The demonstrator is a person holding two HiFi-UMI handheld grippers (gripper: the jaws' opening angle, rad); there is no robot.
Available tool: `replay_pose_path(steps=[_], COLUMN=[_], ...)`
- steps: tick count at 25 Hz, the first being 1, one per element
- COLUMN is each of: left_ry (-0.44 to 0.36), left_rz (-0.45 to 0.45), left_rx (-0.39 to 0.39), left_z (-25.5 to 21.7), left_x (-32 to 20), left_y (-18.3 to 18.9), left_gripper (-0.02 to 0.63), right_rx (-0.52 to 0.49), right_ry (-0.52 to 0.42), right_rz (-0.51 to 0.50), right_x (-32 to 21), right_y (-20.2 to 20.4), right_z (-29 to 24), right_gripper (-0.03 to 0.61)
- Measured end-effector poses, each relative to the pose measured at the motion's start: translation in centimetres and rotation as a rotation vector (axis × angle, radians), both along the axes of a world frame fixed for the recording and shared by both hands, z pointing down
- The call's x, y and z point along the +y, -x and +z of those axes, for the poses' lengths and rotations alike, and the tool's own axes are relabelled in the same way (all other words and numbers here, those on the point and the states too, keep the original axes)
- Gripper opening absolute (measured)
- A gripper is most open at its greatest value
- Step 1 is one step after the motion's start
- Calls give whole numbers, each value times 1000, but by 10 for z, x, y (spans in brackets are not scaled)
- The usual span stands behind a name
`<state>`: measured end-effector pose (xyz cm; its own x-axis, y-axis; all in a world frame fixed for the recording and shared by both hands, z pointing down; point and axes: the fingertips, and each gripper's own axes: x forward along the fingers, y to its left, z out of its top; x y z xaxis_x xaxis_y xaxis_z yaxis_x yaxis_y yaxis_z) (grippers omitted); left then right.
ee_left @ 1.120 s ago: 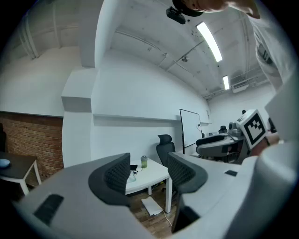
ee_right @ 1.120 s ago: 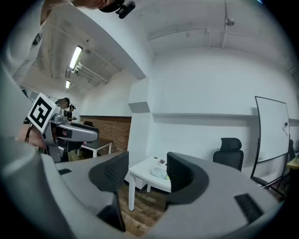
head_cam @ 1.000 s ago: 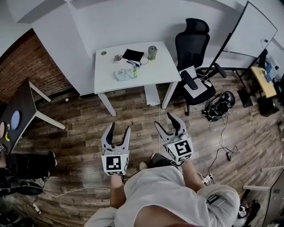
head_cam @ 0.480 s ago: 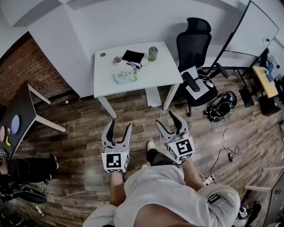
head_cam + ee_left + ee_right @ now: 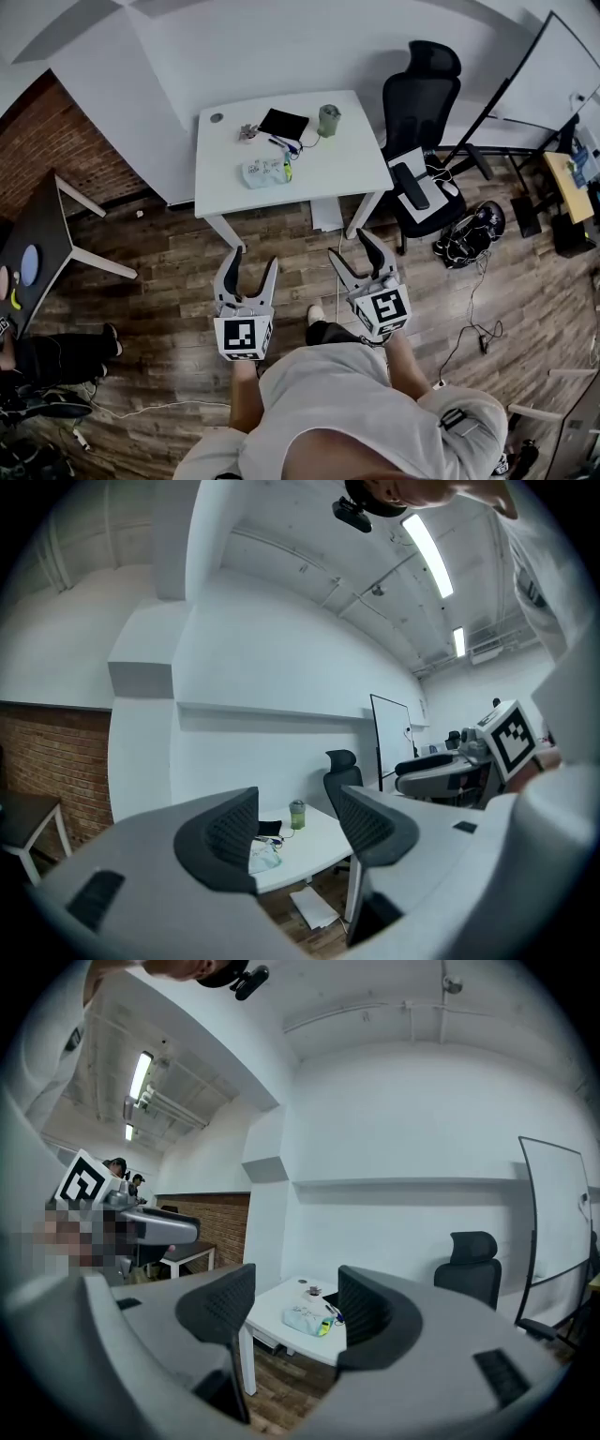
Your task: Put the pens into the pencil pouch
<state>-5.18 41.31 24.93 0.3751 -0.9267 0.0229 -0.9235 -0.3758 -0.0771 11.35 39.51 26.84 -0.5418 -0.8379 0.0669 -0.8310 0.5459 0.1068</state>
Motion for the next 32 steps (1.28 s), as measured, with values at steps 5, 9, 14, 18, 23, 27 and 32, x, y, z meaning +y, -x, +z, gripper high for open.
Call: replay_pose_path(steps=[5, 9, 14, 18, 23, 27, 32], left_ry=[11, 13, 14, 9, 10, 4, 11], left_rz=[-19, -31, -49, -63, -73, -81, -78], left_rx=[-9, -22, -28, -29, -25, -21, -26], left_z=[0, 0, 0, 0, 3, 1, 6], left_x=[-31, -59, -89, -106, -123, -136, -156], left_y=[-8, -13, -22, -28, -30, -29, -25], left_gripper=[267, 265, 265, 264, 264, 264, 264], right_rx=[-7, -12, -17, -14, -11, -10, -10], right_ry=[6, 17, 19, 14, 14, 14, 23], right_rz=[-27, -37, -49, -63, -74, -79, -77], right_x=[-34, -67, -99, -118, -139, -151, -170], right_y=[-4, -9, -18, -24, -25, -23, -19], right_z=[0, 3, 4, 4, 4, 5, 9], right_gripper=[277, 276, 275, 273, 273, 273, 273])
